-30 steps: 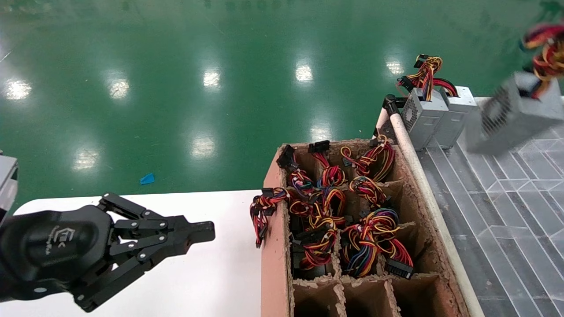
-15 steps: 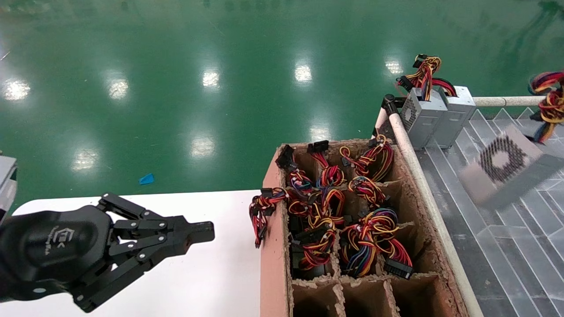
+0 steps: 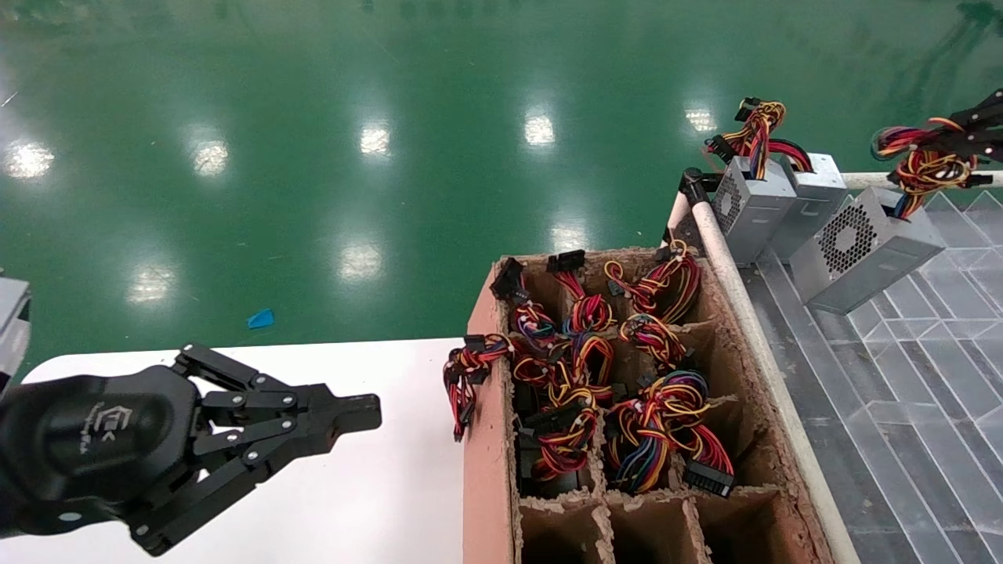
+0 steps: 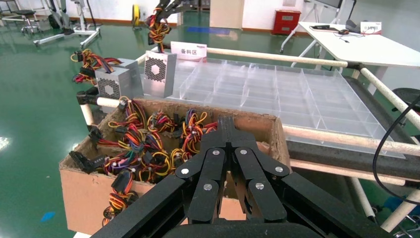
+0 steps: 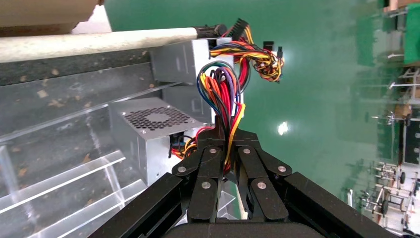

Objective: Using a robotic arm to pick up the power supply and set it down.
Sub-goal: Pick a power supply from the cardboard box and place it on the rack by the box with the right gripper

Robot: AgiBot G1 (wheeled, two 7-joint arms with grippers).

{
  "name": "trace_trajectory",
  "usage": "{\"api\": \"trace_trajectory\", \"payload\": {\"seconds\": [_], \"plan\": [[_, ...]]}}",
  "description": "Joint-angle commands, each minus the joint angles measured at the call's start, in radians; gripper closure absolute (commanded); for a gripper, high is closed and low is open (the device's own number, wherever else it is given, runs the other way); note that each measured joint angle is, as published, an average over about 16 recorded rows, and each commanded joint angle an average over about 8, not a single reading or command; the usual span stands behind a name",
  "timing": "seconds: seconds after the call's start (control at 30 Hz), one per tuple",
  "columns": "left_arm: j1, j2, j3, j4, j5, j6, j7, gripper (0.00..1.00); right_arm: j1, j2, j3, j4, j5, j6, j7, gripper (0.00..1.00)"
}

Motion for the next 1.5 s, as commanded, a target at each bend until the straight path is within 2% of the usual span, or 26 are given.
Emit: {"api": "trace_trajectory", "payload": {"seconds": [0.03, 0.33, 0.53, 0.83, 1.13, 1.4, 1.43, 1.5], "plan": [[0.000, 0.000, 0.000, 0.000, 0.000, 0.000, 0.000, 1.00, -0.007, -0.014, 0.006, -0.037, 0.008, 0.023, -0.020, 1.00], [0.000, 0.000, 0.000, 0.000, 0.000, 0.000, 0.000, 1.00, 0.030, -0.062, 0.007, -0.090, 0.012, -0.020, -0.069, 1.00], [0.000, 0.000, 0.000, 0.000, 0.000, 0.000, 0.000, 1.00, 0.012, -0.090, 0.010, -0.122, 0.018, -0.018, -0.084, 1.00], [0.000, 0.000, 0.000, 0.000, 0.000, 0.000, 0.000, 1.00, -0.023, -0.124, 0.024, -0.156, 0.039, 0.035, -0.094, 1.00], [0.000, 0.000, 0.000, 0.000, 0.000, 0.000, 0.000, 1.00, -0.097, -0.178, 0.060, -0.179, 0.090, 0.133, -0.090, 1.00], [0.000, 0.000, 0.000, 0.000, 0.000, 0.000, 0.000, 1.00, -0.141, -0.205, 0.078, -0.189, 0.116, 0.169, -0.086, 1.00], [0.000, 0.000, 0.000, 0.000, 0.000, 0.000, 0.000, 1.00, -0.143, -0.207, 0.080, -0.189, 0.118, 0.170, -0.085, 0.97], [0.000, 0.000, 0.000, 0.000, 0.000, 0.000, 0.000, 1.00, -0.147, -0.210, 0.081, -0.191, 0.120, 0.172, -0.082, 0.72]]}}
